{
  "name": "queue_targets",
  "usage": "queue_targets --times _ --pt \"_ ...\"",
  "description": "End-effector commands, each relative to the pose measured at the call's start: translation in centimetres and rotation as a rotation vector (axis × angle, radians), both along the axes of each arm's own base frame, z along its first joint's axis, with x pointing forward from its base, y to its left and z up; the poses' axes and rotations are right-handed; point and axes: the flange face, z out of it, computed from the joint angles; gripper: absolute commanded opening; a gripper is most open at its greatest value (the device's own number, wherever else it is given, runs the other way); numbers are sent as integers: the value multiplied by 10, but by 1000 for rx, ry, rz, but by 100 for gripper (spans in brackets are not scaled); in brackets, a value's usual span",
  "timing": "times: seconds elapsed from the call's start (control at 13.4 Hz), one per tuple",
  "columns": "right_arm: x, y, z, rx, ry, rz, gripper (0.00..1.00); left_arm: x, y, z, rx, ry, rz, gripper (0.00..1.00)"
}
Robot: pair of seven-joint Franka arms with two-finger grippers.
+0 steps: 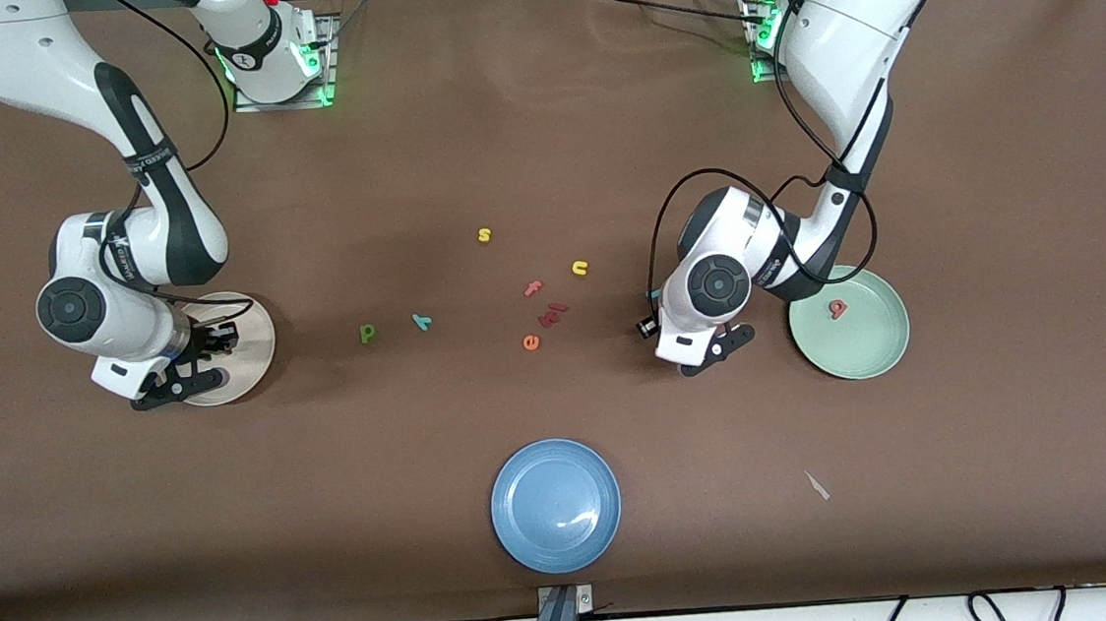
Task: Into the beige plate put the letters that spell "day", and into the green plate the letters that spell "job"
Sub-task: 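Grasp the blue o with the left gripper while the right gripper reaches green d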
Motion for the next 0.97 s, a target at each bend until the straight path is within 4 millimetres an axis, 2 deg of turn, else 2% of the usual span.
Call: queue_targets --times 0.0,0.15,0.3,0.52,0.6,0.67,0.89 --pt "6 26 16 71 -22 -29 100 -8 -7 -6 8 25 -10 68" --pt "14 58 26 67 -33 -110 100 -12 0 -12 16 38 -9 67" --pt "11 103 28 54 -37 -217 100 -11 4 -13 13 40 -2 63" --pt "2 153 17 49 -44 -392 100 -12 4 -15 11 43 5 43" --pt "0 168 16 68 -48 -428 100 -12 3 -15 10 42 6 39" --pt "-3 179 10 77 -43 -437 100 -12 3 -15 11 44 6 35" --pt "-12 189 -9 109 -77 -472 100 -12 3 -16 11 43 5 15"
